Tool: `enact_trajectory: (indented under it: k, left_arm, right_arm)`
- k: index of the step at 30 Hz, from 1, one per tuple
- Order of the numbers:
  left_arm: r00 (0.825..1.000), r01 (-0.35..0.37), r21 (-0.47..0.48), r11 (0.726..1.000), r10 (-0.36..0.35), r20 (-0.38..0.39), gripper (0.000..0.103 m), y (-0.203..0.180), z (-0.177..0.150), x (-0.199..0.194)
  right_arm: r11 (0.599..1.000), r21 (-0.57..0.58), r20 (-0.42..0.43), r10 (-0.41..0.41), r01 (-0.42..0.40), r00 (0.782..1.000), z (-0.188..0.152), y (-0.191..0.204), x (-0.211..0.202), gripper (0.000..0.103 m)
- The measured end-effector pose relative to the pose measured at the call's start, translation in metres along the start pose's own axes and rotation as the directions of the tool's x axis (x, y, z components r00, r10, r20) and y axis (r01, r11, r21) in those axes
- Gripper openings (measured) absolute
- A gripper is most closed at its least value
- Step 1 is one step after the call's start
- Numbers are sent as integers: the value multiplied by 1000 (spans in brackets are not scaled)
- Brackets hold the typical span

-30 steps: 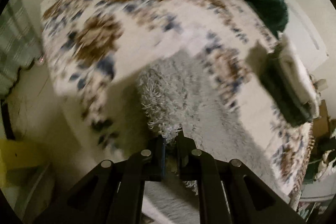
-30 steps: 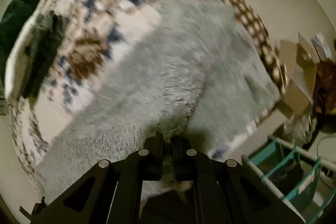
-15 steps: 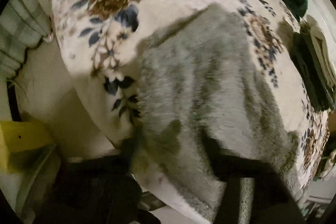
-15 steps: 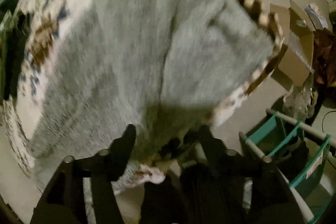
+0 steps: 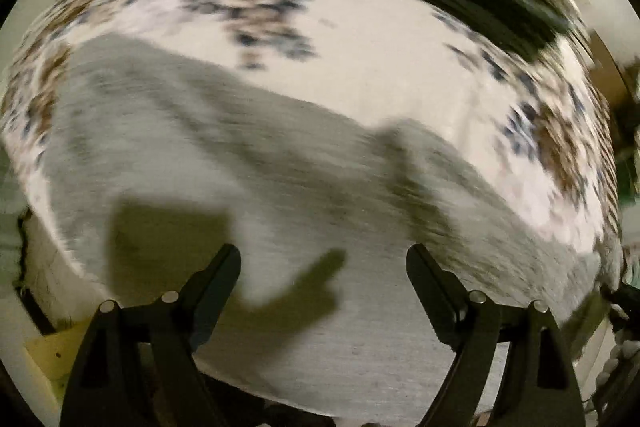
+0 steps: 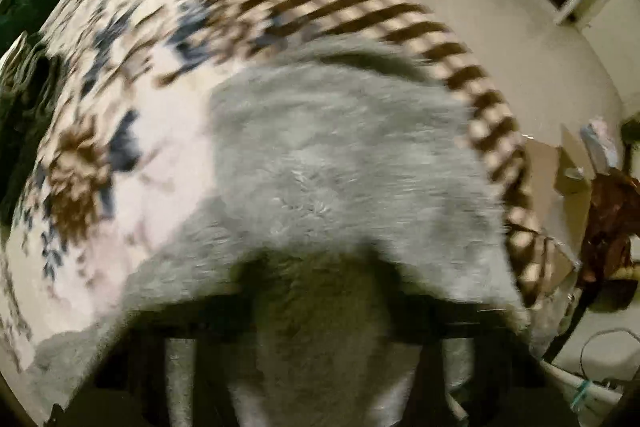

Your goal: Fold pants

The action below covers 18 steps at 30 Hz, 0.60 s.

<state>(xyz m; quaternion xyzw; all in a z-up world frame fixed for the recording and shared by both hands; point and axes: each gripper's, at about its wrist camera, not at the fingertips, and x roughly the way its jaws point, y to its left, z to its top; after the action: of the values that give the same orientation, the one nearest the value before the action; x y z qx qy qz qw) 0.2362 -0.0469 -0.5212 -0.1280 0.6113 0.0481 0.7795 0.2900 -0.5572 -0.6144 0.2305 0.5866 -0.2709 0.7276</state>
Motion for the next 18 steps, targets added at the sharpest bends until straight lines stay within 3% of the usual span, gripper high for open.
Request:
enact_trajectory:
  k: [4,7,9,10,11,13,15,16,18]
  left_arm:
    - [999,47,93,995,-46,-11,84,-43,-11,0]
    - [997,67,150,986,-63,-33,84,-68,-19,4]
    - [996,83,170,982,-75,-52,84,-80,-23,8]
    - [995,85,179,980,-76,-57,84,-83,-25,8]
    - [995,88,195,977,-77,-65,84,-88,-28,10]
    - [995,82,222,971,-68,-72,84,-94,-34,12]
    - [995,76,246,966,-58,-79,84,-95,-39,14]
    - [995,73,253,965,-53,-85,84,-95,-41,16]
    - [994,69,263,962,-45,-96,84,-93,-45,19]
  right_arm:
    - [978,211,14,6,-9,1000,-20,-83,-25,11]
    - [946,321,-84,-18,44,996,-48,-151,-22,12]
    - [930,366,-125,19,29,992,-64,-178,-15,13]
    - [912,410,-144,70,-5,987,-73,-193,-10,22]
    - [896,443,-137,97,-27,986,-79,-202,-10,35]
    - [860,493,-78,193,-130,978,-84,-211,-11,42]
    - [828,520,-47,272,-209,961,-84,-209,-8,42]
    - [798,540,-25,333,-267,943,-84,-205,-3,42]
    - [775,555,-15,375,-304,927,-81,-190,7,44]
